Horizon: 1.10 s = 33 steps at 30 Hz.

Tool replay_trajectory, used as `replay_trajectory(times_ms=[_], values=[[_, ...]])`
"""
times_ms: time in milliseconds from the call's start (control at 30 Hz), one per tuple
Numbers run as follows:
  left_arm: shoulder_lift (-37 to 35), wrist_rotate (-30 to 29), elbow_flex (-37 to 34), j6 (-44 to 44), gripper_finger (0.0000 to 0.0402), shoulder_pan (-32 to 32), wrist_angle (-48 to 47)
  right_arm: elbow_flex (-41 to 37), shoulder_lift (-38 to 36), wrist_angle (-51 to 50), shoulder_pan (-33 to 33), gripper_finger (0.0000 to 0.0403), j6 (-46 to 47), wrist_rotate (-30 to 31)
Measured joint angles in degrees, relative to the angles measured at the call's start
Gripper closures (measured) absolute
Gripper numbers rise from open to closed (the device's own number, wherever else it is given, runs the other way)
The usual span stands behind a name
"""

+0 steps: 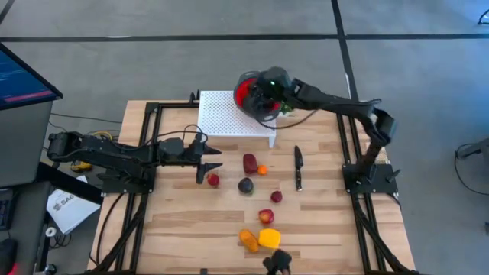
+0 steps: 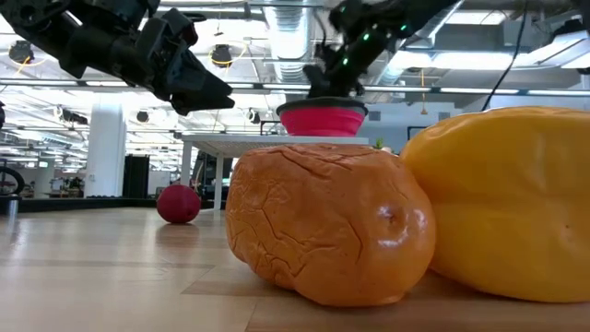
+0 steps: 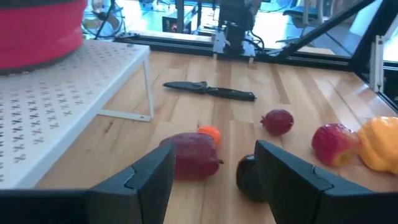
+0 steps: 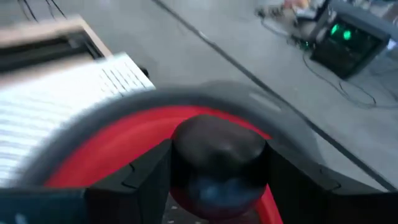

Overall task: Pick & Place Fruit
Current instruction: Put the purple plum into the red strainer bowl, then put the left red pomegranate into the red strainer bowl

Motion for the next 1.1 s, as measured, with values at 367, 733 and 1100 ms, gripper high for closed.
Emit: replay_trajectory(times_ms=[367, 733, 1100], values=[[0.0, -1.8, 0.0, -0.2, 0.0189, 0.5, 0.4, 6.1, 7.7, -5.9, -1.2, 0.0168, -0.6, -0.5], [0.0, -1.8, 0.0, -0.2, 0.0189, -0.9, 0.4, 6.2, 7.2, -6.5, -1.2, 0.0106, -0.2, -1.5], [-1.1, -2.2, 1.7, -0.1, 0.0189, -4.4, -6.7, 5.0, -1.8, -3.7, -0.5, 0.0080, -6.3, -1.1]])
